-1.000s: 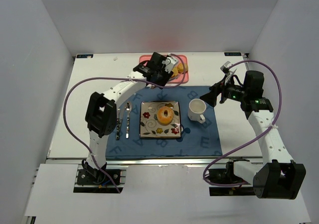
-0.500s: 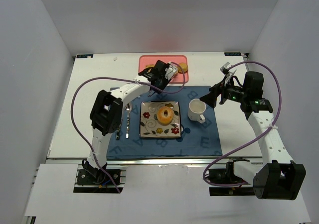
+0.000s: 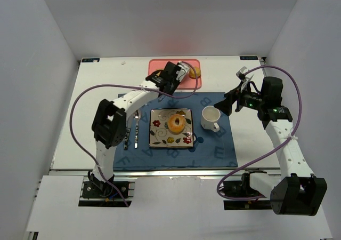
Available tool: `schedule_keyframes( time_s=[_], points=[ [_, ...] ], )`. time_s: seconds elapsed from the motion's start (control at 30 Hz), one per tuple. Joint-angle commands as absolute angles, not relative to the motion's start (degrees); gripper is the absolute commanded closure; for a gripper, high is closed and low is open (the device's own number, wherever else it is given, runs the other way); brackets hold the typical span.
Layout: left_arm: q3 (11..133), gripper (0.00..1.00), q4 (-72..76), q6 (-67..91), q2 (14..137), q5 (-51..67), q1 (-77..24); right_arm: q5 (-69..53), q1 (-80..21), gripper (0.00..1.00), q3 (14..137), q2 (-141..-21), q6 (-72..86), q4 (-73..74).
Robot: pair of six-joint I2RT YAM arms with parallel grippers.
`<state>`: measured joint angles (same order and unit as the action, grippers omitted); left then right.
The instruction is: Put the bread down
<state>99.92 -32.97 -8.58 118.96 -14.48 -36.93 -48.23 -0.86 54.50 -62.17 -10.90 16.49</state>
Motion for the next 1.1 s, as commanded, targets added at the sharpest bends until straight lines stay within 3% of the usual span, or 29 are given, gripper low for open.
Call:
schedule_keyframes(
  time_s=[0.0,0.23,0.6,1.07],
  points=[
    [100.6,1.0,-32.1,-5.4,107.6,-14.6,-37.2,-49.6,-0.6,0.14,54.2,-60.7,-11.0,15.6],
    [86.9,1.0,-32.9,-0.6,91.4,-6.4,-37.2,-50.1,-0.6,0.14,54.5,-61.1,-10.6,15.5],
    [65.8,1.0,-46.7,12.5,65.8,4.7,-40.2,-51.9,-0.6,0.14,55.7,-63.0,-9.8,15.6],
    [59.8,0.97,-55.5,15.6,65.7,-4.9,-51.7,-52.6,-0.6,0.14,56.8,-63.4,-9.9,16.1]
  ],
)
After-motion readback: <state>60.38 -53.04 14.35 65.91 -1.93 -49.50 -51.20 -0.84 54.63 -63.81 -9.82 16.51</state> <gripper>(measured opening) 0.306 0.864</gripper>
